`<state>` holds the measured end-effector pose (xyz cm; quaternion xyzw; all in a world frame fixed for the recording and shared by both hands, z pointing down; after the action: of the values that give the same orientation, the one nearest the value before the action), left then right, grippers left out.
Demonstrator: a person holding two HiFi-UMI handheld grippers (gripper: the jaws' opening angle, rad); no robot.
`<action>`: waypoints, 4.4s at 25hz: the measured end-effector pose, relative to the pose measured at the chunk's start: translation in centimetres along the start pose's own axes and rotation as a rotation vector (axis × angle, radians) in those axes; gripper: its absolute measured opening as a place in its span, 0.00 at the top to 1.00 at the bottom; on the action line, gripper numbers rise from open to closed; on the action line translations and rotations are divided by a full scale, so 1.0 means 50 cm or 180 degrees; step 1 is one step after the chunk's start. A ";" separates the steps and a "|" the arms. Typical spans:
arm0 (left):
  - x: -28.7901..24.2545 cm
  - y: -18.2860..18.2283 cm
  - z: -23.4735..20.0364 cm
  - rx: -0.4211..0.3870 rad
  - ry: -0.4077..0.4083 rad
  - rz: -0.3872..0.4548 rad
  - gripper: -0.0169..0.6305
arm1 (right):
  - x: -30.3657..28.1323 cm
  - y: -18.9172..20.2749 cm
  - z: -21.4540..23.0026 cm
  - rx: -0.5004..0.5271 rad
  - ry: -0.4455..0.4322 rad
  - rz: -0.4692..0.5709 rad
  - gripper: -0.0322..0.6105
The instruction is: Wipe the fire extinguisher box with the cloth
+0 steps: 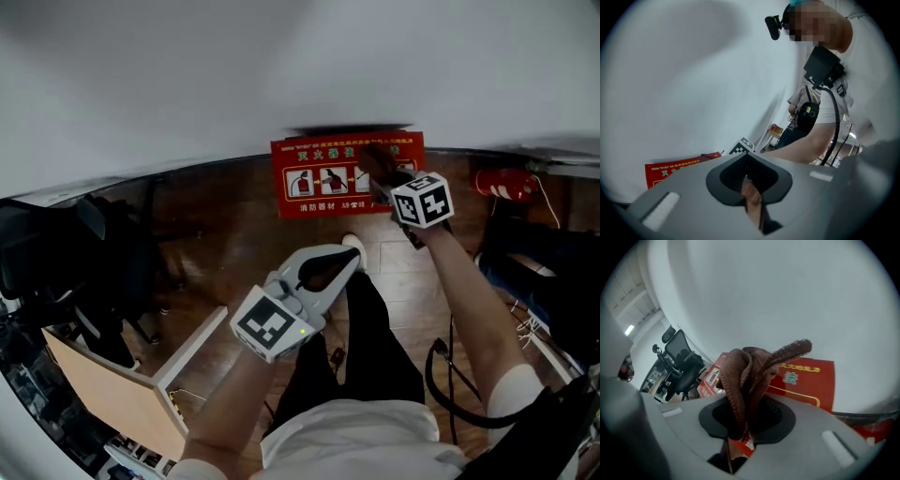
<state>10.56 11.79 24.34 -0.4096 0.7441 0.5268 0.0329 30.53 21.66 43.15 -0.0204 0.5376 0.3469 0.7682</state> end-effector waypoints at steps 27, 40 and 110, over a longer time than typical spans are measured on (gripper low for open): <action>-0.274 -0.044 -0.054 -0.0305 0.0834 -0.0698 0.97 | -0.126 0.211 0.316 -0.0783 -0.0894 0.0064 0.82; -0.404 -0.028 -0.102 -0.0611 0.1114 -0.0798 0.97 | -0.433 0.287 0.462 -0.0957 -0.0623 -0.0368 0.82; 0.036 0.333 -0.103 -0.0593 0.0622 0.0138 0.97 | -0.218 0.269 -0.117 0.0116 0.0373 0.0445 0.82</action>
<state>0.62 8.43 38.35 -0.4441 0.7003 0.5517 -0.0893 16.35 23.94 54.47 0.0109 0.5880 0.3880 0.7096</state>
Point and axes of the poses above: the fingertips, and each gripper's own axes: x backward along the fingers, z to its right, y out of its underside, the point moved 9 cm from there along x, backward along the fingers, and after that the axes turned 11 degrees about -z, right-handed, at the moved point
